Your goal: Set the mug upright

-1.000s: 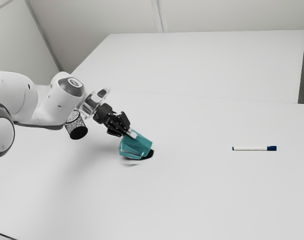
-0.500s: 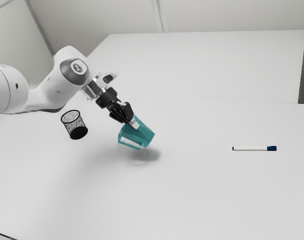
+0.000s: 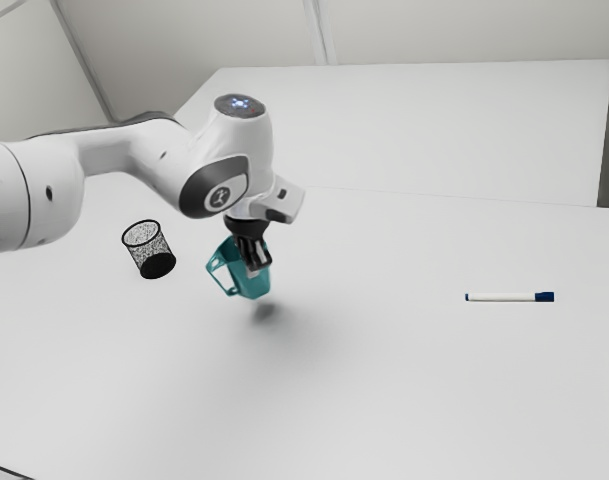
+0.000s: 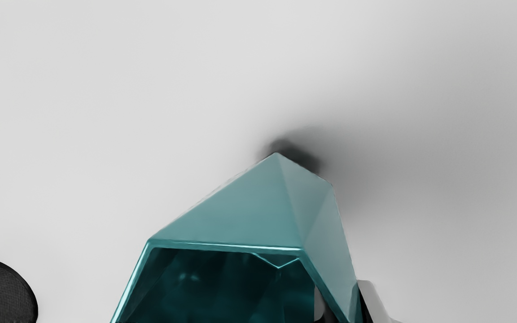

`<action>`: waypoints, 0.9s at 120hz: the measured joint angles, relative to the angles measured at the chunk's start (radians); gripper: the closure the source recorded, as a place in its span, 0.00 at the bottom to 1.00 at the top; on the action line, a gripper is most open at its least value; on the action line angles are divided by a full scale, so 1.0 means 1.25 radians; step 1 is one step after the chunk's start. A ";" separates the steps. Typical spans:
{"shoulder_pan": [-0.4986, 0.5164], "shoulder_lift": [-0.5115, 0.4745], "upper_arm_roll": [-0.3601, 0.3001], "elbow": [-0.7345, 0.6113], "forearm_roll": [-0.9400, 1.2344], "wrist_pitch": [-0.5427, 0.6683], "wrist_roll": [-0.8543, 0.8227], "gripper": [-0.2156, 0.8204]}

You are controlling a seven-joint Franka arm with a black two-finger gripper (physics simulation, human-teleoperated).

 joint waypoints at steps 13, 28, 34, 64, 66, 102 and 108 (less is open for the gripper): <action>0.005 0.014 -0.007 -0.001 0.065 0.008 -0.068 0.97; 0.010 0.031 -0.008 0.000 0.094 0.020 -0.135 0.97; 0.010 0.036 -0.010 0.000 0.096 0.026 -0.160 0.97; 0.009 0.053 -0.024 -0.001 0.079 0.039 -0.267 0.96; 0.009 0.054 -0.024 -0.001 0.078 0.040 -0.273 0.96; 0.011 0.079 -0.027 0.001 0.052 0.048 -0.354 0.96; 0.011 0.083 -0.028 0.001 0.050 0.049 -0.364 0.96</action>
